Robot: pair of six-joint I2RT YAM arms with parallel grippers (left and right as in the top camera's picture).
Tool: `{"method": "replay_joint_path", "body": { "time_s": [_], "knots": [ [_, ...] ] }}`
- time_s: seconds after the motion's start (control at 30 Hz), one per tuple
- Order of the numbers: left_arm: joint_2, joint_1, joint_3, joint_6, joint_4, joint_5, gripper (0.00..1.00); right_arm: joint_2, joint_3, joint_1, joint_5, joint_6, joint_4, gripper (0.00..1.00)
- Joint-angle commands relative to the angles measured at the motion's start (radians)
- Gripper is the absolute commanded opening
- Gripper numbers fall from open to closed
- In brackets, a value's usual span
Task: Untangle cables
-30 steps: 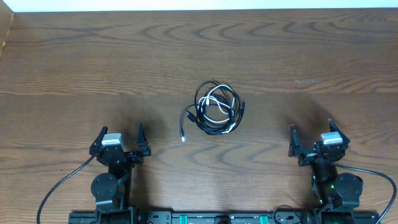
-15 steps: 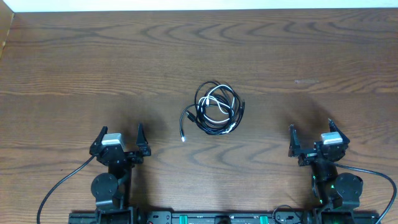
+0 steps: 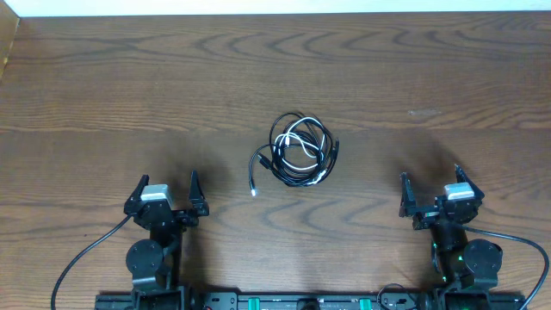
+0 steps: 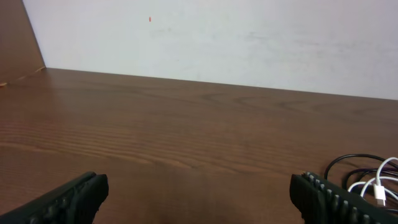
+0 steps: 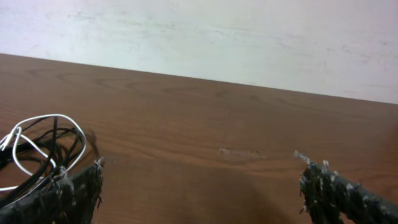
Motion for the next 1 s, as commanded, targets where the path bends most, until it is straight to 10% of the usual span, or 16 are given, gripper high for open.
{"method": "replay_joint_path", "body": {
  "time_s": [0.0,0.67,0.97],
  "knots": [
    [0.000,0.004,-0.010,-0.008,-0.044,0.018,0.98,-0.005,-0.002,-0.004,-0.003,0.012,-0.003,0.99],
    [0.000,0.003,-0.009,0.003,0.241,0.029,0.98,-0.005,-0.002,-0.004,0.051,-0.010,0.034,0.99],
    [0.002,0.003,0.047,0.023,0.350,0.082,0.98,-0.005,0.003,-0.004,0.008,-0.008,0.367,0.99]
  ]
}}
